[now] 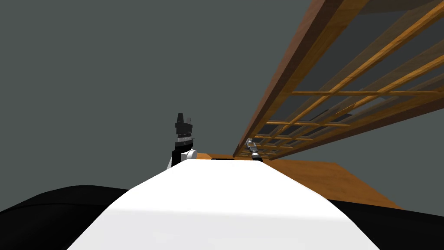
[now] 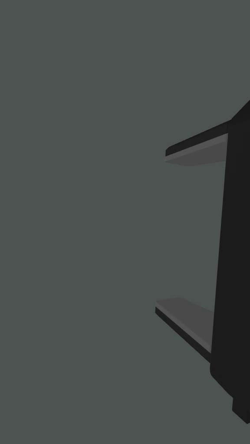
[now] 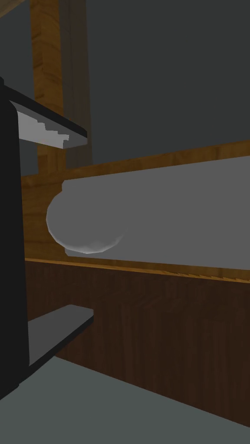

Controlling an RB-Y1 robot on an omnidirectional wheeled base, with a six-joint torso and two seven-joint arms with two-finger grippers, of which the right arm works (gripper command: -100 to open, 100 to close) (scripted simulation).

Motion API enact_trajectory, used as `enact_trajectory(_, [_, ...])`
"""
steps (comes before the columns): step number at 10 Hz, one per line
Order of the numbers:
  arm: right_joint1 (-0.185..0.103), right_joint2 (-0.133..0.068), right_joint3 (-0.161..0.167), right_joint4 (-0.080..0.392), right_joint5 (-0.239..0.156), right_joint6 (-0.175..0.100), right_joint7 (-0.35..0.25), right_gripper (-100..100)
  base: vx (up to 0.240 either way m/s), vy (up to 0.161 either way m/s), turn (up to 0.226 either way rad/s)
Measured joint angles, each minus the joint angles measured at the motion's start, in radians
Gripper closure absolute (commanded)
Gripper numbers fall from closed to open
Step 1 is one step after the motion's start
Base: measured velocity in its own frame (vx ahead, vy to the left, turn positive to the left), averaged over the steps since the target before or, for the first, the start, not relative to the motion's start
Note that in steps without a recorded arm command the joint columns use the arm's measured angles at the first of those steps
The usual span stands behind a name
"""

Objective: Pull the door open

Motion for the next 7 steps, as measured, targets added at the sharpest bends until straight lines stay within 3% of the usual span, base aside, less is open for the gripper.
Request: enact_trajectory(7, [-0.001,-0.002,-0.002,-0.004,-0.002,0.002,-0.014,100,-0.005,-0.004,0.002])
